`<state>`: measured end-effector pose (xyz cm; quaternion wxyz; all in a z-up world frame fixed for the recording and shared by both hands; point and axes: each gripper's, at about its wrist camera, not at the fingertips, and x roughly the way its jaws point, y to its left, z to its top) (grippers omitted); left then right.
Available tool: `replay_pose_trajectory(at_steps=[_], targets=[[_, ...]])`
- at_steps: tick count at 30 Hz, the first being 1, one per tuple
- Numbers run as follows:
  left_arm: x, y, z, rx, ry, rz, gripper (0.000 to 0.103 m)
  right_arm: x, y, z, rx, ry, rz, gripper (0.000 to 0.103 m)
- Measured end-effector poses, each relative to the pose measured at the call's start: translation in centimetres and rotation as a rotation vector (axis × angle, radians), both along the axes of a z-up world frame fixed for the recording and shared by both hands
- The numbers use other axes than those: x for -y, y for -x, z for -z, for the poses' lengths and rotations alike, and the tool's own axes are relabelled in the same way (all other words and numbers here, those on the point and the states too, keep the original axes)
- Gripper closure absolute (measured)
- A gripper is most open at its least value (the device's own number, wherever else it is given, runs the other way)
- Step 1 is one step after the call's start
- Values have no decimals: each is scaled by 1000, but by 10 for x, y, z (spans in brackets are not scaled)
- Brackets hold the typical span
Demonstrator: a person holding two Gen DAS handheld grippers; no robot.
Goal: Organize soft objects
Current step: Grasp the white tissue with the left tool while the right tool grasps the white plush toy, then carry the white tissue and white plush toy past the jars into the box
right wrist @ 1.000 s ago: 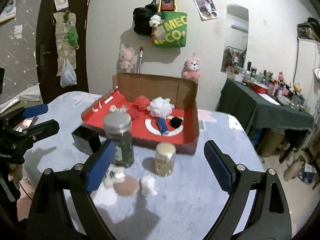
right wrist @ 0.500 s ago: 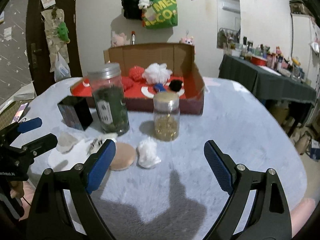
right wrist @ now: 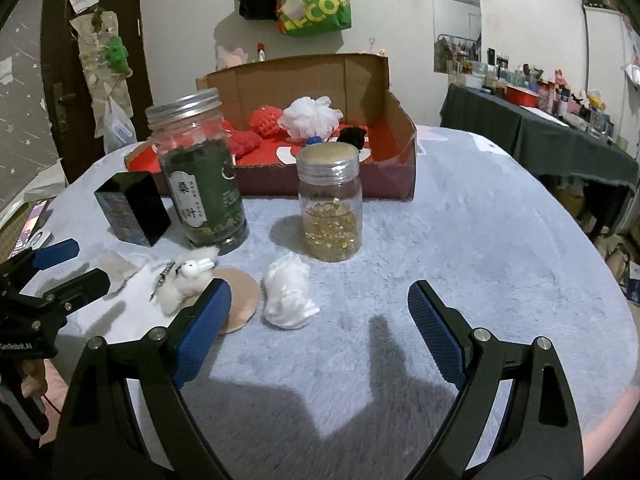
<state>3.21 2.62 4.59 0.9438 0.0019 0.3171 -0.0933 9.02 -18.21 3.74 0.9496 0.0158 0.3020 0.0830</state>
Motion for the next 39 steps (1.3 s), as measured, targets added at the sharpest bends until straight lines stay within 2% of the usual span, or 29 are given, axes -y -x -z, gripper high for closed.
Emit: replay_pose_trajectory(at_steps=[4,6,7,8,9,10,11,12,13,23,33,39], targets=[[-5,-10,9,-52,-2,-3,19,1,-11,4,-30,-16,-7,13],[-5,-14,15,-82,2,6,29,1,-16,8,-49,-22,-20,19],[-5,-16,18,-96,-2,12,39,0,-18,10,-60,-24,-23,27],[-4,-16,19,-94,-15,9,45,0,-22,13,-79,-32,-32,40],[-3,-15,20,-81,-26,9,49,0,-24,15,-91,-40,-41,48],[-2,-15,19,-76,-24,26,61,-1,-26,18,-110,-57,-62,63],[-1,-14,18,-75,-19,38,72,-1,-27,19,-115,-71,-77,68],[-1,-13,16,-72,-11,44,78,-1,-23,17,-91,-70,-81,72],[0,-12,14,-68,-2,52,80,-1,-22,16,-81,-73,-90,85],[17,-2,-9,-6,57,152,82,-13,1,-4,4,-118,-170,88],[24,-6,-13,2,52,161,82,-15,-1,-6,5,-124,-171,88],[24,-14,-23,9,14,165,82,-9,-2,-5,-8,-106,-142,88]])
